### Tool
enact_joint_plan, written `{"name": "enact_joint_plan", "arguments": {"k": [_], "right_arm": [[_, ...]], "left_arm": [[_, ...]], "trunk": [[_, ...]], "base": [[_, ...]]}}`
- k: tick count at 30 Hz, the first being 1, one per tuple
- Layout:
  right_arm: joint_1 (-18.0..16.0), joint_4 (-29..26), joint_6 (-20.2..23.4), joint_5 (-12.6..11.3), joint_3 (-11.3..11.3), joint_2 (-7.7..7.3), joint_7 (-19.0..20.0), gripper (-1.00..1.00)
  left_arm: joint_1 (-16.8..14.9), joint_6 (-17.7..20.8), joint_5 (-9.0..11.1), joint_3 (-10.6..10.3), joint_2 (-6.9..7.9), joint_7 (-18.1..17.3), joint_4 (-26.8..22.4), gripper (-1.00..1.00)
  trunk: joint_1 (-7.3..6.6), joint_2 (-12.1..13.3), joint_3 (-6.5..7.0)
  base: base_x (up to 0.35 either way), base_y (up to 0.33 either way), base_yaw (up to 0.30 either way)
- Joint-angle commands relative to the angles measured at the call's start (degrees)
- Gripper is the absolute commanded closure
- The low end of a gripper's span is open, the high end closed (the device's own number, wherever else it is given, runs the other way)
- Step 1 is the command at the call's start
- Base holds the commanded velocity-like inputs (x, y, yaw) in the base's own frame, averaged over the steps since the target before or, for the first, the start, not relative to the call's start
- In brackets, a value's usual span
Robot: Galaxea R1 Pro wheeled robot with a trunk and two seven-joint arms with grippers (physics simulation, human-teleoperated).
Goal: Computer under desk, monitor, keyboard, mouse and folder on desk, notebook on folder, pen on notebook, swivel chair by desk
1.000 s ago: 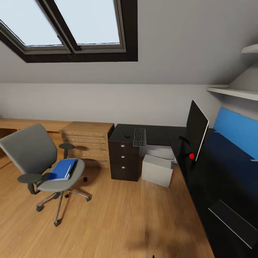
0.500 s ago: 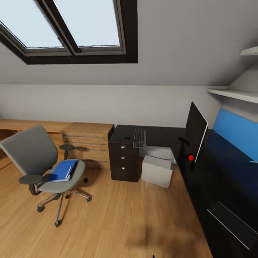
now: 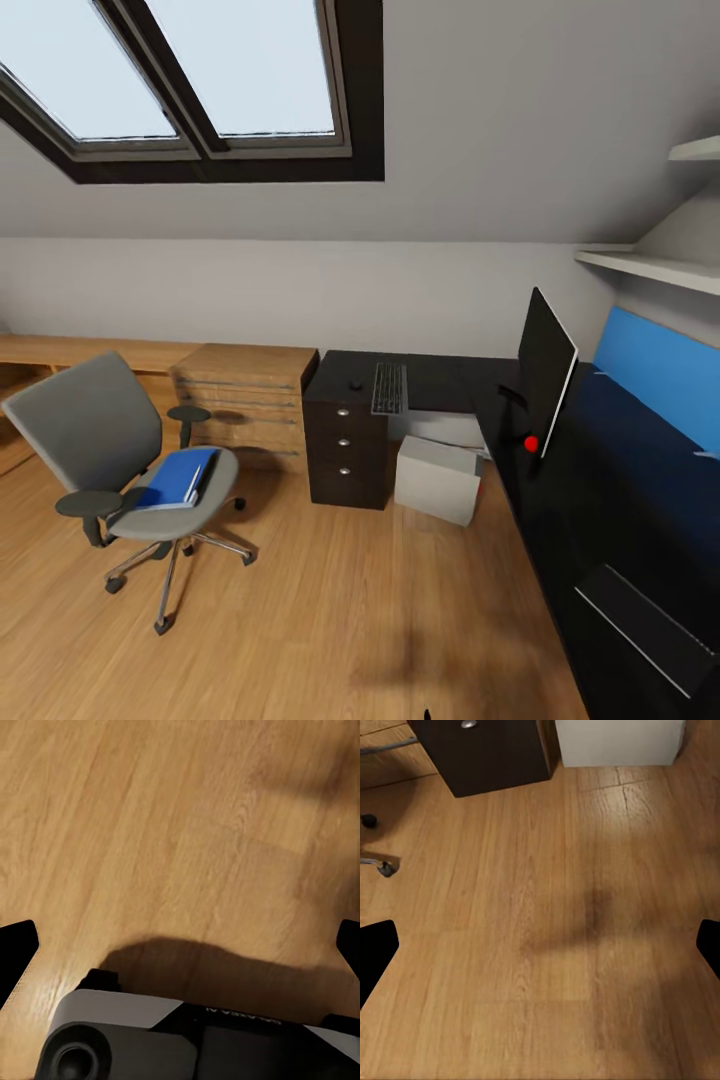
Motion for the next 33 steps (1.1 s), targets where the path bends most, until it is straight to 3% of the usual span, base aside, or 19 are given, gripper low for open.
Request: {"name": "enact_joint_plan", "arguments": {"k": [1,2,10,14,18,25,26,27,30,33], "right_arm": [[-0.05,0.02,-0.23,-0.6,0.16,-0.01,0.47,-1.0],[-0.05,-2.64,-0.17,-0.37,0.24,0.04,0.51,-1.0],[-0.14,-11.43,0.39,-0.35,0.1,0.0,-0.02,-1.0],[-0.36,-17.0,2.3,-0.35,-0.1,-0.16,-1.04,-1.0],[-0.53,-22.73,7.08,-0.39,-0.41,-0.7,-3.75,-1.0],[-1.09,-37.46,22.19,-0.58,-0.91,-4.49,-11.66,-1.0],[-3.02,-41.25,27.7,-0.63,-1.83,-6.82,-13.59,-1.0],[-3.74,-41.78,28.83,-0.62,-2.31,-7.47,-13.97,-1.0],[-7.65,-42.15,33.67,-0.66,-6.52,-10.45,-15.53,-1.0],[-9.78,-40.51,36.69,-0.63,-11.06,-12.47,-16.01,-1.0]], "left_arm": [[-0.04,-0.02,0.54,-0.36,0.22,0.47,-0.07,-1.0],[-0.09,0.01,0.66,0.76,1.71,0.47,0.03,-1.0],[-0.19,0.02,0.69,5.11,3.28,0.44,0.04,-1.0],[-0.21,-0.03,0.69,5.97,4.0,0.45,0.0,-1.0],[-0.22,-0.06,0.7,6.22,4.17,0.41,0.03,-1.0],[-0.22,-0.12,0.69,6.38,4.19,0.39,0.04,-1.0],[-0.22,-0.19,0.64,6.38,4.13,0.39,0.04,-1.0],[-0.22,-0.2,0.65,6.38,4.12,0.39,0.04,-1.0],[-0.22,-0.28,0.68,6.44,4.15,0.33,0.04,-1.0],[-0.22,-0.93,0.71,6.46,4.08,0.31,0.11,-1.0]], "trunk": [[-0.22,0.36,0.11],[-0.44,0.76,0.29],[-2.2,3.97,1.72],[-3.07,5.57,2.44],[-3.95,7.18,3.16],[-5.05,9.18,4.06],[-5.05,9.18,4.06],[-5.05,9.18,4.06],[-5.05,9.18,4.06],[-5.05,9.18,4.06]], "base": [[0.0,0.0,0.0],[0.0,0.0,0.0],[0.0,0.0,0.0],[0.0,0.0,0.0],[0.0,0.0,0.0],[0.0,0.0,0.0],[0.0,0.0,0.0],[0.0,0.0,0.0],[0.0,0.0,0.0],[0.0,0.0,0.0]]}}
